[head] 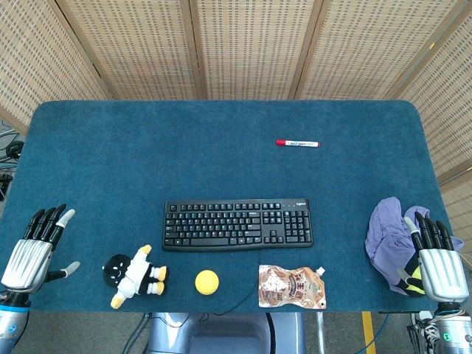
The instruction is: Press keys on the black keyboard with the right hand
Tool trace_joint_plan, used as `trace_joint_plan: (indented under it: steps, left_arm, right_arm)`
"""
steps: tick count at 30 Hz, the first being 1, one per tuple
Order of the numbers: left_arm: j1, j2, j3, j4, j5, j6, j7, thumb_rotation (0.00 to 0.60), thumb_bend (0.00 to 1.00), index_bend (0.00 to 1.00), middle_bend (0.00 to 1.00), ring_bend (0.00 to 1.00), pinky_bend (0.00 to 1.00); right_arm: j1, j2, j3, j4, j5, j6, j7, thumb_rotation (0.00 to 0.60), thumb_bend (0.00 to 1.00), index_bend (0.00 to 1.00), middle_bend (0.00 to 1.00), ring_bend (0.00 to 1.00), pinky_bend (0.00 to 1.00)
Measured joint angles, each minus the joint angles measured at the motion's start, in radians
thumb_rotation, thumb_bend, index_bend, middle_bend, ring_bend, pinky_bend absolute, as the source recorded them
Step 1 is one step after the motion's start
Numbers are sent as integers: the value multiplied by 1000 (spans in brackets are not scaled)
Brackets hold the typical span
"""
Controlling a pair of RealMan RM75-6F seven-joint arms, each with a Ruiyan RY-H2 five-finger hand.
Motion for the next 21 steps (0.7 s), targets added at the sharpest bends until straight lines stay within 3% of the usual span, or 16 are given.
trace_joint_plan:
  steps: [21]
  left_arm:
    - [2,8,-2,-7,4,9,-12,600,36,0,0,0,0]
  right_arm:
    - [-3,4,-6,-19,-16,8,-1,600,156,0,0,0,0]
